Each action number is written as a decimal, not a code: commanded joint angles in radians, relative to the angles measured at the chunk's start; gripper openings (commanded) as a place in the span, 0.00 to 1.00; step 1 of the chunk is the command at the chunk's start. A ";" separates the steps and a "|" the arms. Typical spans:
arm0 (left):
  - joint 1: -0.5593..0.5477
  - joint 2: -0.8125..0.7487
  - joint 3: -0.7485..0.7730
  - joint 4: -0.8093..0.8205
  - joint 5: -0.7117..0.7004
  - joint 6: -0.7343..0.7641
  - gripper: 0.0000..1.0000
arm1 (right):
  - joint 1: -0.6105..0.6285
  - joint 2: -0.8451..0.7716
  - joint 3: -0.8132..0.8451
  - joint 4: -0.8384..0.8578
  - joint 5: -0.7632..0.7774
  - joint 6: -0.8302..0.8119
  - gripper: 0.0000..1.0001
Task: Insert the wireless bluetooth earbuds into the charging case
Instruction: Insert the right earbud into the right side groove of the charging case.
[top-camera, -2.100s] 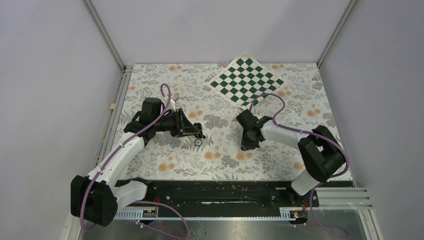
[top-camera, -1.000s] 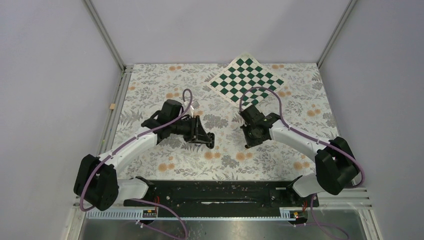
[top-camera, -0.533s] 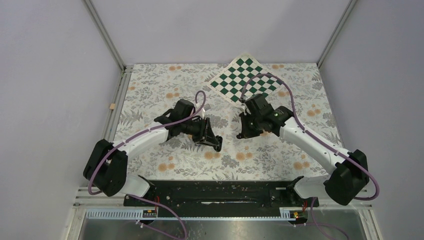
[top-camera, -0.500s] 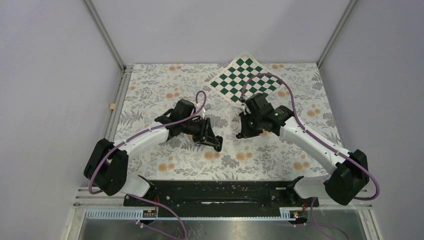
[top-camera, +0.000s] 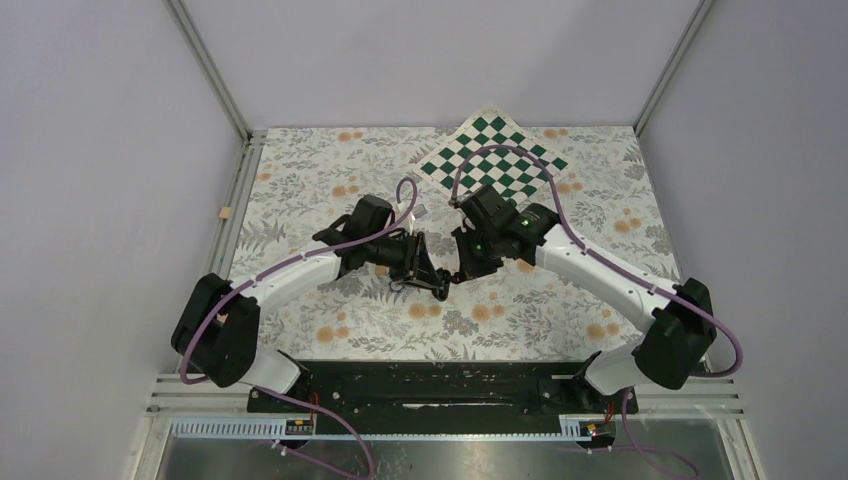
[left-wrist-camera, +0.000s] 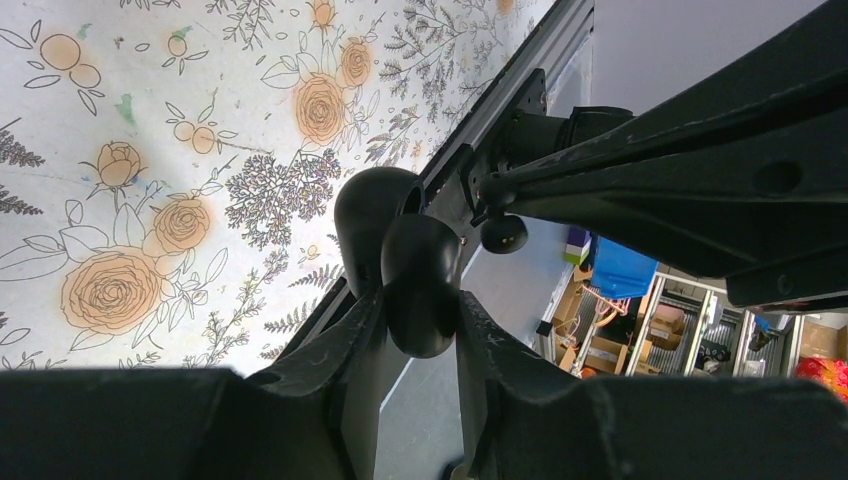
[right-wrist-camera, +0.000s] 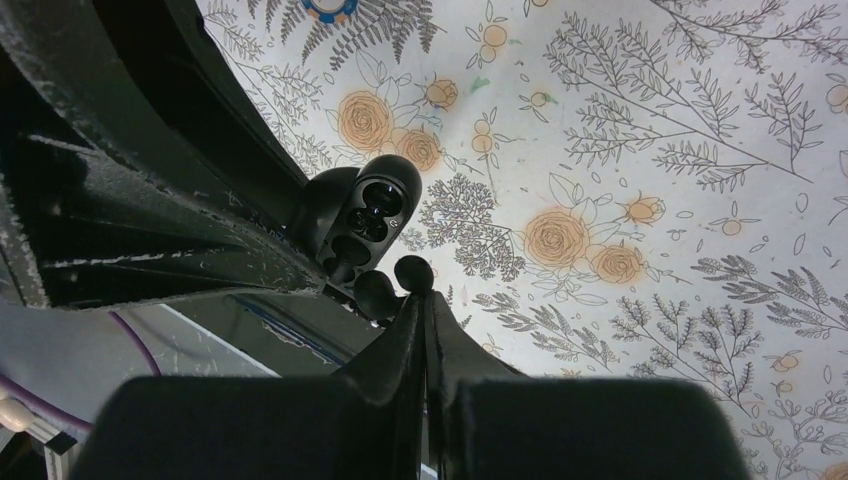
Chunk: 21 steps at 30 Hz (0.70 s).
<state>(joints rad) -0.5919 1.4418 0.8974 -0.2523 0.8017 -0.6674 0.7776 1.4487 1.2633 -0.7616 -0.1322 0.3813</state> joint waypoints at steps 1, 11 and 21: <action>-0.006 -0.012 0.041 0.043 0.031 0.001 0.00 | 0.017 0.027 0.057 -0.031 0.005 0.021 0.00; -0.011 -0.021 0.040 0.039 0.030 0.000 0.00 | 0.032 0.072 0.089 -0.042 0.025 0.022 0.00; -0.013 -0.032 0.040 0.024 0.024 0.006 0.00 | 0.044 0.098 0.109 -0.063 0.071 0.023 0.00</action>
<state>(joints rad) -0.5987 1.4414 0.8974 -0.2527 0.8036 -0.6670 0.8047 1.5402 1.3212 -0.7994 -0.0940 0.3981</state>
